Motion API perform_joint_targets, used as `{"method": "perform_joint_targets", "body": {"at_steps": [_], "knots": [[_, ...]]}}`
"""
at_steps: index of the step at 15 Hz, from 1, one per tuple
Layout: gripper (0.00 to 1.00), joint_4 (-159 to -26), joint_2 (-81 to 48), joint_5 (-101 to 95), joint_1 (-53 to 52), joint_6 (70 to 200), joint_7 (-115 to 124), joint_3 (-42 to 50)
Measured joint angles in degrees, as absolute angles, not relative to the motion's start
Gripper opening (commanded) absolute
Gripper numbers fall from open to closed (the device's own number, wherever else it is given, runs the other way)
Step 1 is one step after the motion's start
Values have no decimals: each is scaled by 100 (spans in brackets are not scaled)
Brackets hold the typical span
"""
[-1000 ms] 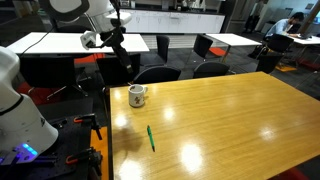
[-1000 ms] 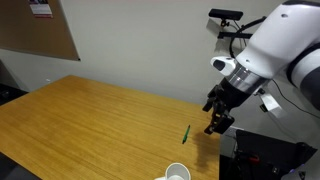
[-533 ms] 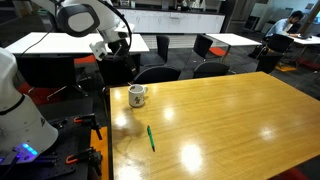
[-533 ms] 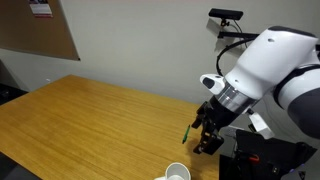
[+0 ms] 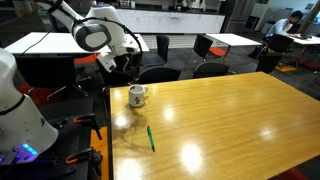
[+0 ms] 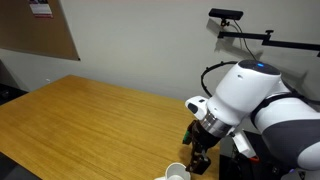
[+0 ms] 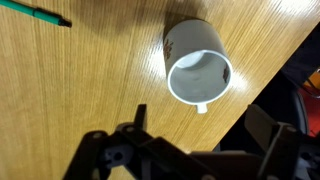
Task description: Slide the white mug to the right
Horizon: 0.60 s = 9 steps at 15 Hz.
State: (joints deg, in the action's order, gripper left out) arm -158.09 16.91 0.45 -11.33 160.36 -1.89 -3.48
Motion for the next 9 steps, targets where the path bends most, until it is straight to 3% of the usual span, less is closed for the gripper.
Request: {"method": "perform_joint_targets", "body": {"at_steps": [9], "knots": [[100,-15393,633,-1790,-241,16544,854,-825]]}}
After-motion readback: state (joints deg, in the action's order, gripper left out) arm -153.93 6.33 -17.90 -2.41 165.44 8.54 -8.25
